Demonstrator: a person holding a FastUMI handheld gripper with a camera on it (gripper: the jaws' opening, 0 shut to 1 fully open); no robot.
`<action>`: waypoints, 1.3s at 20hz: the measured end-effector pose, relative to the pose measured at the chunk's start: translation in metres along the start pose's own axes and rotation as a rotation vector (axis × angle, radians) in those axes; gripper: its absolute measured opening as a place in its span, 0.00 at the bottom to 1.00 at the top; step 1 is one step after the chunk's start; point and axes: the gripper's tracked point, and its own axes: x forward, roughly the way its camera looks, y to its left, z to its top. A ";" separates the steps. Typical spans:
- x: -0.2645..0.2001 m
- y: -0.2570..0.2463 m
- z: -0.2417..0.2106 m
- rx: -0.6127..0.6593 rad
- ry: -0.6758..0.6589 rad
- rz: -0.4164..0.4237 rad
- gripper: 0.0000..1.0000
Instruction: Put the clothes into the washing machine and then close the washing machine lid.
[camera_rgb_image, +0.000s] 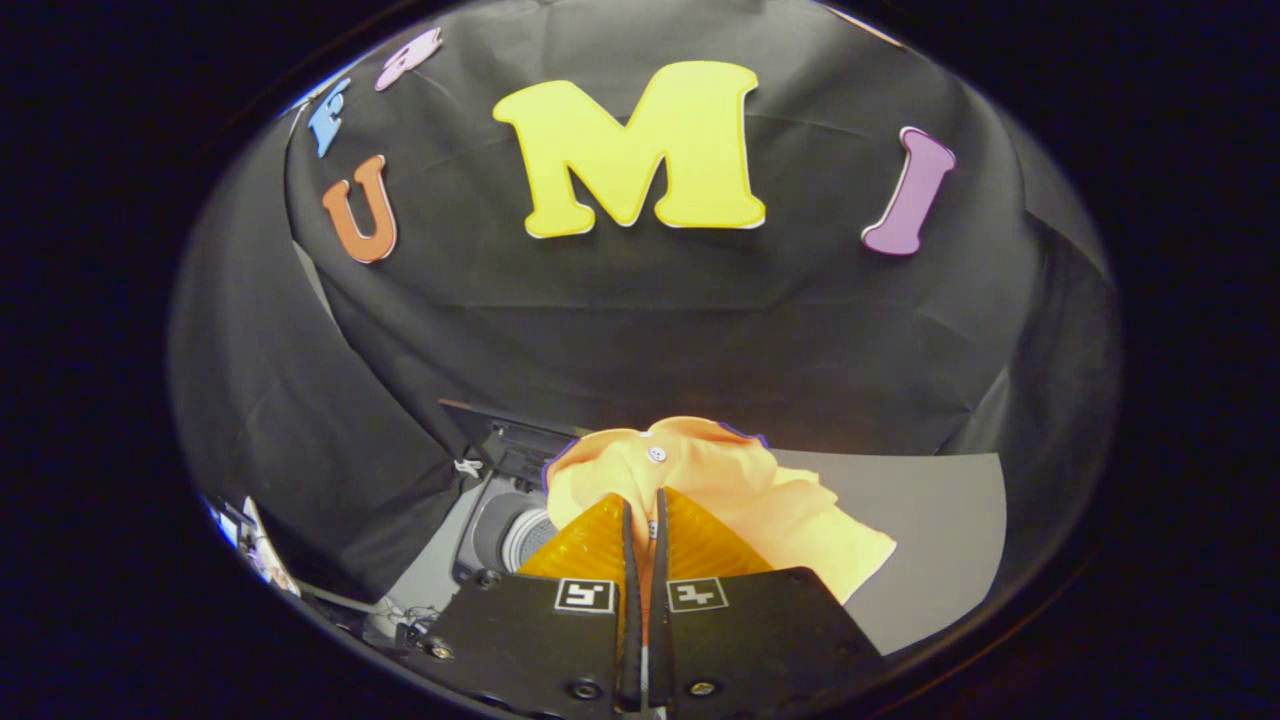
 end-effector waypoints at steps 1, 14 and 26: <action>0.002 0.006 0.000 -0.006 0.001 0.007 0.06; 0.043 0.079 -0.013 -0.043 0.041 0.099 0.06; 0.137 0.129 -0.077 -0.058 0.135 0.121 0.06</action>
